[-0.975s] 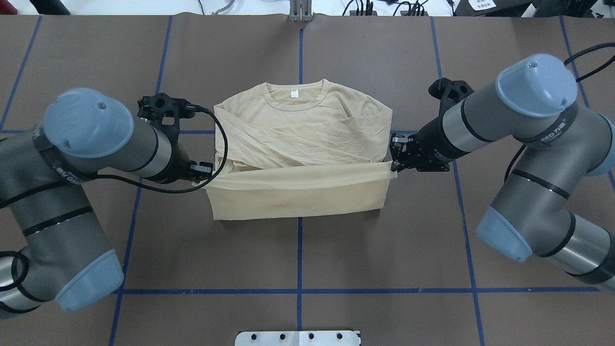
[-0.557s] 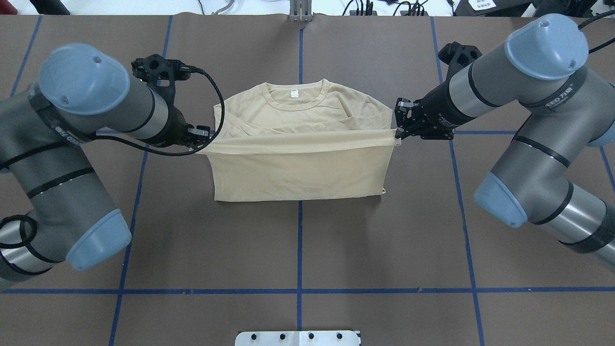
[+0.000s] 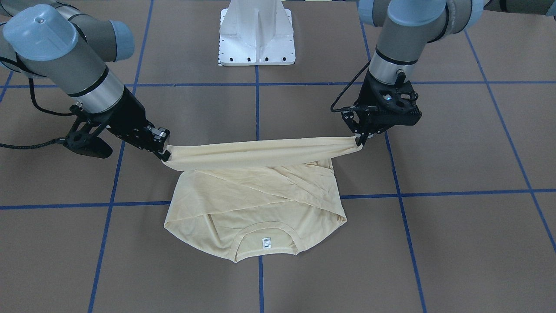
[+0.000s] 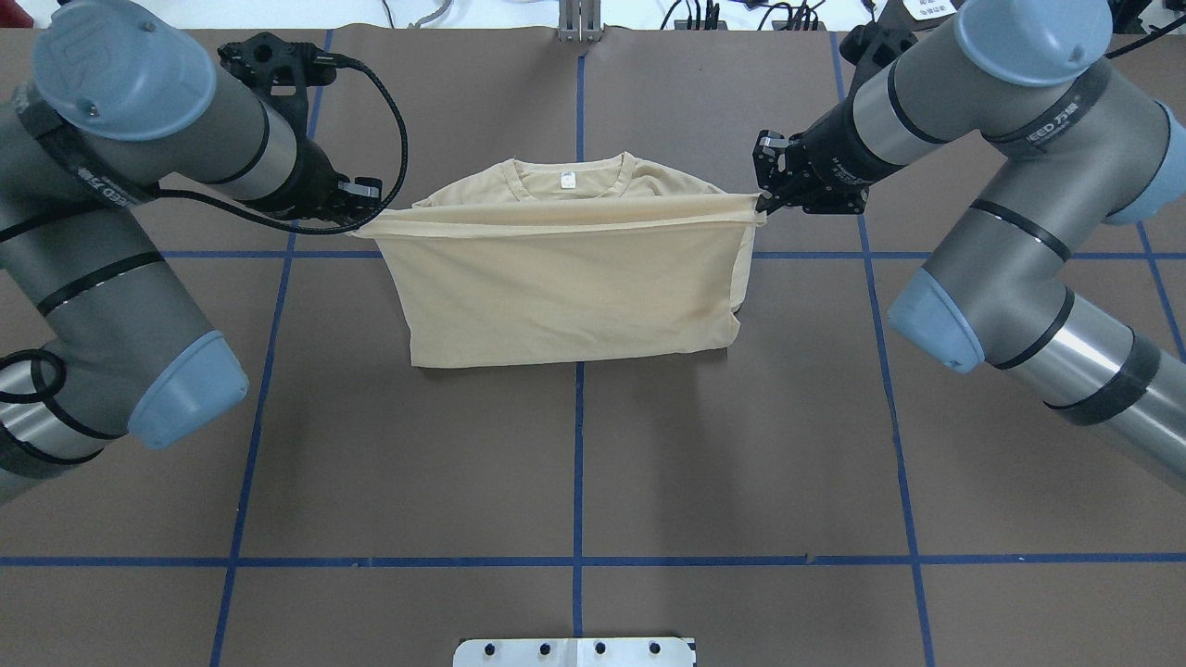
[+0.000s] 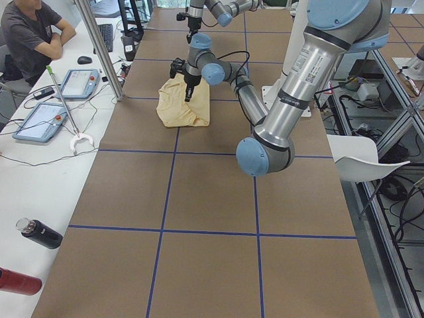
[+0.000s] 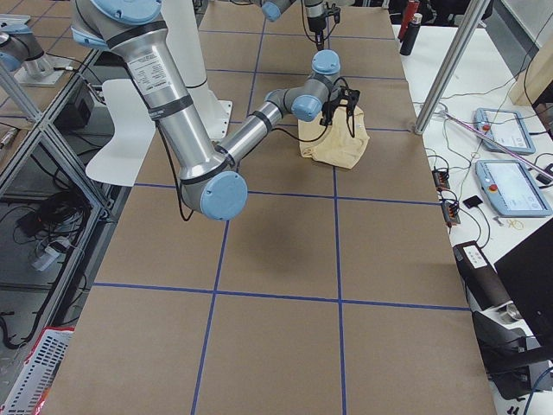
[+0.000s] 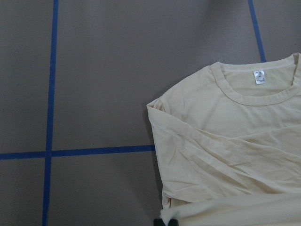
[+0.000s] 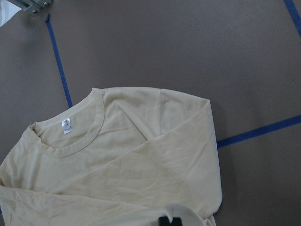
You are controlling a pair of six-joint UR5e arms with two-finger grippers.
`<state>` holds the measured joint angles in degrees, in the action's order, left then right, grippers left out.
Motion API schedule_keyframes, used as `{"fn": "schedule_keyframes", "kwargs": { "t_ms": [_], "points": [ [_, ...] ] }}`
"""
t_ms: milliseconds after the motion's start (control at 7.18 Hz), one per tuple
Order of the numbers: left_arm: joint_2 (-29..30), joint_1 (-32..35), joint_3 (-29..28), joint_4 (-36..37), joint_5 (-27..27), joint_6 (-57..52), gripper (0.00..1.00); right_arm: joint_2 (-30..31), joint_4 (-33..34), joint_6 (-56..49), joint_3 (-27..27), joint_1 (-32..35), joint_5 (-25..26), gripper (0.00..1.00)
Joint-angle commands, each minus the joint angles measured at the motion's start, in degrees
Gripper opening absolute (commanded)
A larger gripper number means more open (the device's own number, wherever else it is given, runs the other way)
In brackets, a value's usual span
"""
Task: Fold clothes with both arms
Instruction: 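Lift the hem with both grippers and fold it toward the collar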
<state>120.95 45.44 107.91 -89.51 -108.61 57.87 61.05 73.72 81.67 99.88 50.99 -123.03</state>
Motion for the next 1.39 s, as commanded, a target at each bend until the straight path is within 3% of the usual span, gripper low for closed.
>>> {"fn": "schedule_keyframes", "kwargs": {
  "t_ms": [0,139,418,557,1253],
  "points": [
    [2.61,0.09,-6.63,-4.41,0.15,0.22,0.00,-4.42,-0.07,-3.10,-7.21,1.74,0.68,0.00],
    [2.62,0.26,-9.54,-8.62,0.15,0.22,0.00,-7.93,-0.15,-3.10,-11.59,1.74,0.77,0.00],
    [3.23,0.53,-15.25,-17.67,0.15,2.49,0.00,-9.19,-8.10,-3.10,-18.46,1.74,1.39,0.00],
    [4.63,0.44,-19.54,-21.46,0.15,4.77,0.00,-9.11,-10.24,-3.10,-20.50,1.74,1.39,0.00],
    [4.82,0.88,-29.50,-31.49,0.24,4.88,0.00,-11.20,-11.22,-3.01,-27.45,1.13,3.94,0.00]
  ]
}}
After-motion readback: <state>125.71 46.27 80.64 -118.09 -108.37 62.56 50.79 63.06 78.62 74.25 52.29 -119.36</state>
